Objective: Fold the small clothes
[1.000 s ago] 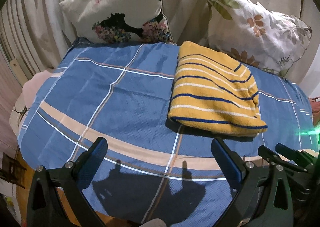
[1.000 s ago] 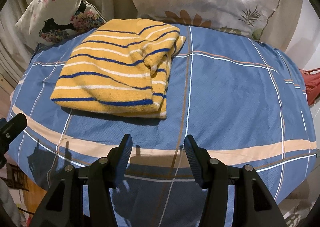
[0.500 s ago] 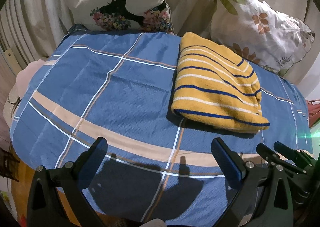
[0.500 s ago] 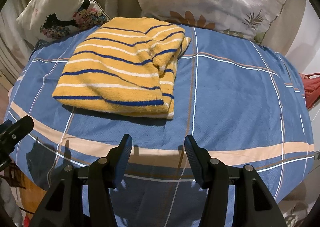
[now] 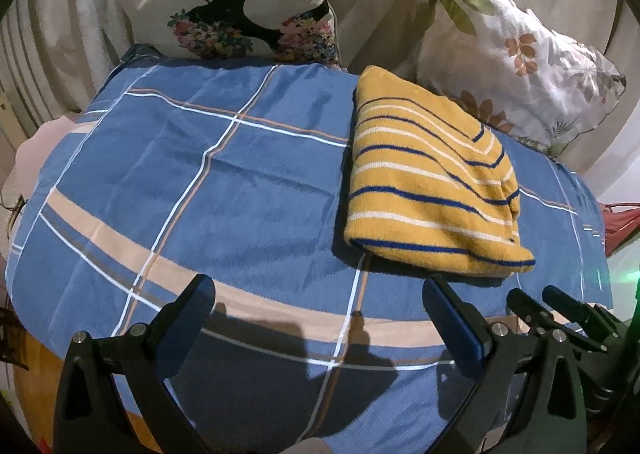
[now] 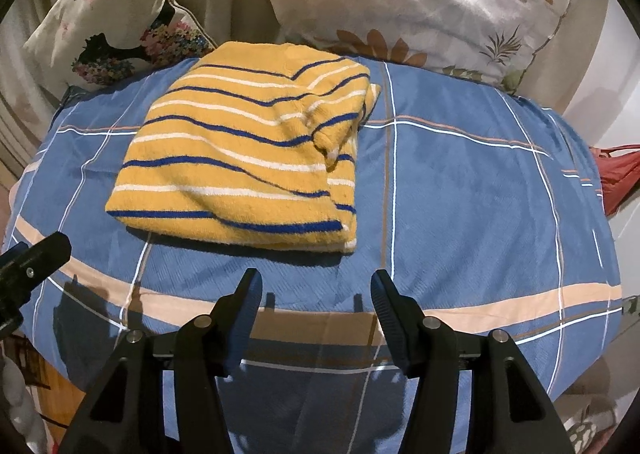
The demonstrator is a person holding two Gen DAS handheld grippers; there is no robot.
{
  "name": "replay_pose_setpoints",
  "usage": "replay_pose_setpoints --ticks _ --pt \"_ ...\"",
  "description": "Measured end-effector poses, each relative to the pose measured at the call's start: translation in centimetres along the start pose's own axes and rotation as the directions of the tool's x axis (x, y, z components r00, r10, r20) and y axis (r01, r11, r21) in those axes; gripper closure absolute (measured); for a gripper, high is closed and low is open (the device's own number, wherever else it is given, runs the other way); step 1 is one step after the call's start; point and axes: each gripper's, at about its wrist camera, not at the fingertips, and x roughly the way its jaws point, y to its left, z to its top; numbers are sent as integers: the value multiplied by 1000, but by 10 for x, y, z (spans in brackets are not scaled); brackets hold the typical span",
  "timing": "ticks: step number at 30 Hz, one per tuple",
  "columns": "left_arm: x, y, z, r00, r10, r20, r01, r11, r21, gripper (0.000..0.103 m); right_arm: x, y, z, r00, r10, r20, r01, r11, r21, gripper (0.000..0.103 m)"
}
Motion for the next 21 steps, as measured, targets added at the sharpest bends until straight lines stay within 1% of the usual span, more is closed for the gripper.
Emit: replay_pose_setpoints --ticks 9,21 --pt "9 3 12 999 -30 -19 31 999 28 0 3 12 7 1000 -22 -3 22 1000 3 41" --pt "21 15 26 998 -45 -46 47 998 43 0 16 18 20 998 -55 -32 56 998 32 40"
